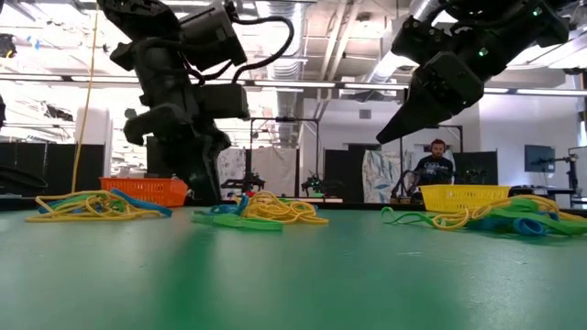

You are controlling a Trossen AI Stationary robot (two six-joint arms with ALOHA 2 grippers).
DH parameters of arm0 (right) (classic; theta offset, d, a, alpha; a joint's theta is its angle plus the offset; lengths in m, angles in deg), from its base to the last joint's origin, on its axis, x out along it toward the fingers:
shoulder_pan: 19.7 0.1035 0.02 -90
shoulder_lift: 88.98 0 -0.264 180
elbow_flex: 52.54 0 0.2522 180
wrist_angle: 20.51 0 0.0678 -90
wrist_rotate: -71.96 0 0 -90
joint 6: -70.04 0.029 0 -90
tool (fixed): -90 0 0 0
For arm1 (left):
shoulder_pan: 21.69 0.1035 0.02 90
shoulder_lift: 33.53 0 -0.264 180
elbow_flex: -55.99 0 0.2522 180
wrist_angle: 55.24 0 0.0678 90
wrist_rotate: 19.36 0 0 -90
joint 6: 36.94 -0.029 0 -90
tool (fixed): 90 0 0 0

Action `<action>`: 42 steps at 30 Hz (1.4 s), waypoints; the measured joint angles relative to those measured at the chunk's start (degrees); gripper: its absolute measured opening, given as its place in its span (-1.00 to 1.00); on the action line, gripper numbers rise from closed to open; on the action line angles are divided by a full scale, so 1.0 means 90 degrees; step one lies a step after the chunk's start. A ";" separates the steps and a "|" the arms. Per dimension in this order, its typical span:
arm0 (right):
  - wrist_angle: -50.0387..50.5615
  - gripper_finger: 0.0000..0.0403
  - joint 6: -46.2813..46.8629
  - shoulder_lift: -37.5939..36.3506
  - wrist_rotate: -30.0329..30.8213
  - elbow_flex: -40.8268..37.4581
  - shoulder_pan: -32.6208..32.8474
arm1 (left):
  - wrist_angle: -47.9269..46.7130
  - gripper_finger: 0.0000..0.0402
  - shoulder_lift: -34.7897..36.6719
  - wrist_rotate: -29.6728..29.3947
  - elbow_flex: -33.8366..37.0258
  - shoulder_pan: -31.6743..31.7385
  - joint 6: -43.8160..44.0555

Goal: Sort rubber bands into baskets
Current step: Put the green rubber band into the orange bin

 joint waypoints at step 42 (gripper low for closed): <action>0.0007 -0.19 -0.0046 0.0000 0.0002 0.0005 0.0000 | -0.0051 -0.27 0.0260 0.0422 0.0011 -0.0807 -0.0081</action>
